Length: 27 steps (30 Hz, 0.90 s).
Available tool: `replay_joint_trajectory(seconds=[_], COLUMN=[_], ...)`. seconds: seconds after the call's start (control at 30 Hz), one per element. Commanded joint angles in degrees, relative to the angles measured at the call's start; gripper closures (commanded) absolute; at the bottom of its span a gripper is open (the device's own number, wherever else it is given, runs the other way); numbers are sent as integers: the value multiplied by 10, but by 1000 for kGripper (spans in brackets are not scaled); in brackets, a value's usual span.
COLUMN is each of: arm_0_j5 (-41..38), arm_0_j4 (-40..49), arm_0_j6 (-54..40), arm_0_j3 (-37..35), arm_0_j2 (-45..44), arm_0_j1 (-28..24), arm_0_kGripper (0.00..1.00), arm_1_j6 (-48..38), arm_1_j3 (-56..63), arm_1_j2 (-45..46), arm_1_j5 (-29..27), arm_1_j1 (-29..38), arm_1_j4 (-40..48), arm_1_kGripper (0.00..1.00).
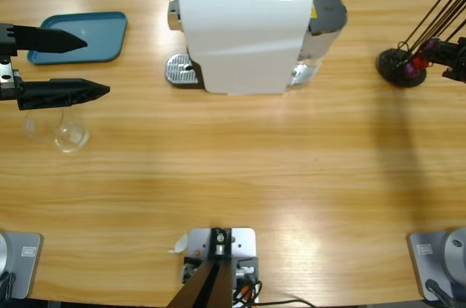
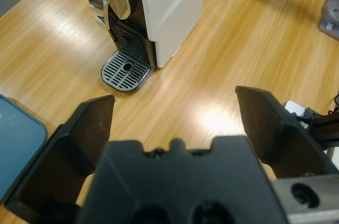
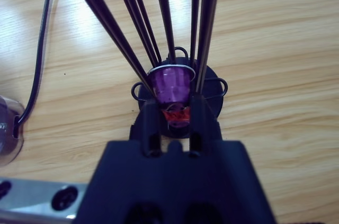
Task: Pour coffee
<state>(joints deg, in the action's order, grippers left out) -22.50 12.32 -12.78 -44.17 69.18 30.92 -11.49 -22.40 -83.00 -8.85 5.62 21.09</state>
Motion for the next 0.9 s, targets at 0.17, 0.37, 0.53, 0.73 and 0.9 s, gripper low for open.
replay_joint_trajectory(seconds=[0.17, 0.37, 0.53, 0.73, 0.9], arm_0_j5=[-4, -5, -5, -6, -6], arm_0_j4=[-19, -26, -29, -33, -44], arm_0_j6=[2, 2, 3, 3, 8], arm_0_j3=[28, 28, 29, 31, 39], arm_0_j2=[4, 10, 14, 16, 18], arm_0_j1=[6, 8, 12, 13, 18], arm_0_kGripper=[13, 13, 13, 13, 13], arm_1_j6=[11, 29, 34, 35, 38], arm_1_j3=[-25, -77, -117, -165, -198], arm_1_j2=[59, 114, 141, 176, 221], arm_1_j5=[0, -2, -1, -11, -28], arm_1_j1=[-4, -4, -4, -1, 23], arm_1_j4=[-58, -145, -191, -250, -305], arm_1_kGripper=[1000, 1000, 1000, 1000, 1000])
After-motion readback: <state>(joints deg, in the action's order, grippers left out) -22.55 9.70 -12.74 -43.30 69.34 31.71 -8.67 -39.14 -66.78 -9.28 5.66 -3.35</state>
